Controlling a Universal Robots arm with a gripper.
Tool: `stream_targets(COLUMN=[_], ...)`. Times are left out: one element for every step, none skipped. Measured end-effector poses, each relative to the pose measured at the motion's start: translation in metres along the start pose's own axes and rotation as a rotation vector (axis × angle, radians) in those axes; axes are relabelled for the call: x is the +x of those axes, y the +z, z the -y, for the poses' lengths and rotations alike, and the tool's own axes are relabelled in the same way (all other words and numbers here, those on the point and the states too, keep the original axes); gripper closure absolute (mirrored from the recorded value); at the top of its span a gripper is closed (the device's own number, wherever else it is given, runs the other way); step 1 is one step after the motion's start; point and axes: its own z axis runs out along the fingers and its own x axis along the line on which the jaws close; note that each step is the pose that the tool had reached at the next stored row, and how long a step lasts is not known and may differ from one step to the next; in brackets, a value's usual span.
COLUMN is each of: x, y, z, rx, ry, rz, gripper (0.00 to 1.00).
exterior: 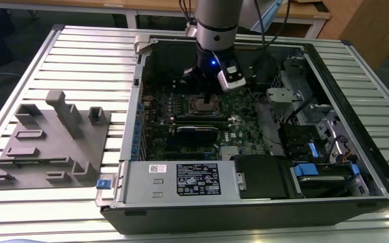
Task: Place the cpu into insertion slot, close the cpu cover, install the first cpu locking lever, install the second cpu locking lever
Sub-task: 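Install the second cpu locking lever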
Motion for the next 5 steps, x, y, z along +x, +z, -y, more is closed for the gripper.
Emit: stream_targets(x=[0.0000, -0.0002, -0.0004, -0.0004, -0.0004], y=[0.0000, 0.0000, 0.0000, 0.0000, 0.0000], z=[0.0000, -0.0001, -0.0002, -0.0002, -0.0002], rx=[0.0000, 0.0000, 0.0000, 0.0000, 0.0000], ry=[0.000, 0.000, 0.000, 0.000, 0.000], rz=[0.0000, 0.0000, 0.0000, 0.0000, 0.0000], gripper=[0.90, 0.90, 0.90, 0.90, 0.90])
